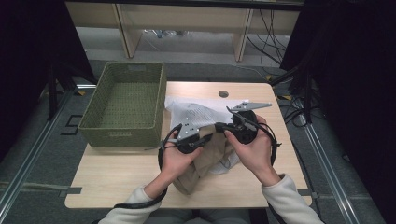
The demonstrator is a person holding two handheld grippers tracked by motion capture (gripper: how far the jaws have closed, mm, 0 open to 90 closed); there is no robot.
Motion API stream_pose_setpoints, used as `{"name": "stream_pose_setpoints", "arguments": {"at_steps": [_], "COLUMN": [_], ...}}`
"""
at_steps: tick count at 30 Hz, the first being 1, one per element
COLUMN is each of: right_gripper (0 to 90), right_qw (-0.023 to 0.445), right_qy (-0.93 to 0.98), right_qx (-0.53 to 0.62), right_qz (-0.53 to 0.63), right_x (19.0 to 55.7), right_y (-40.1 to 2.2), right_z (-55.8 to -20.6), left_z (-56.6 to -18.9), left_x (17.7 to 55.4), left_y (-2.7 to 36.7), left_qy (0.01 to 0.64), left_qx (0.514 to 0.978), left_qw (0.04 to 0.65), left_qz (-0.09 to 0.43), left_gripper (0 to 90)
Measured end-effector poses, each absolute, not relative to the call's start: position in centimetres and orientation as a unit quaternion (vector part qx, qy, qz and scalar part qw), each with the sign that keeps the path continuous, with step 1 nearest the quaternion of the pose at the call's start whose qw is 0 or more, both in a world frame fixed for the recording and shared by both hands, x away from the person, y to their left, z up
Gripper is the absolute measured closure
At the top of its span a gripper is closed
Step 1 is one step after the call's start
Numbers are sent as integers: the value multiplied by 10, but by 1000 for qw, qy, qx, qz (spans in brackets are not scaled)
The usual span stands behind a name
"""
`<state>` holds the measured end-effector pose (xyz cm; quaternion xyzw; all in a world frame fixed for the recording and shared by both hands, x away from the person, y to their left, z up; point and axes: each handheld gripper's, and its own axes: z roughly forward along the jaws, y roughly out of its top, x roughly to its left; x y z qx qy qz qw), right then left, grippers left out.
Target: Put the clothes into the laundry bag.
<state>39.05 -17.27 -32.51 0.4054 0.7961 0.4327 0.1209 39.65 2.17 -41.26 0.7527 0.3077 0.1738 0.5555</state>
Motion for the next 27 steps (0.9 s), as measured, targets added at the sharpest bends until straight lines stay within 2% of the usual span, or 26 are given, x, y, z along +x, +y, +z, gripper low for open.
{"name": "stream_pose_setpoints", "arguments": {"at_steps": [12,15,22,27], "right_gripper": [899,898,898,898], "right_qw": [144,147,122,120], "right_qy": [785,783,784,789], "right_qx": [364,368,416,424], "right_qz": [481,480,444,428], "right_x": [363,369,397,410], "right_y": [-171,-173,-178,-180], "right_z": [-297,-300,-324,-334], "left_z": [-377,-392,-440,-451], "left_x": [384,396,424,431], "left_y": [27,21,13,13], "left_qy": [280,285,318,326], "left_qx": [738,754,786,794], "left_qw": [578,550,491,467], "left_qz": [210,219,201,213], "left_gripper": [871,869,860,850]}}
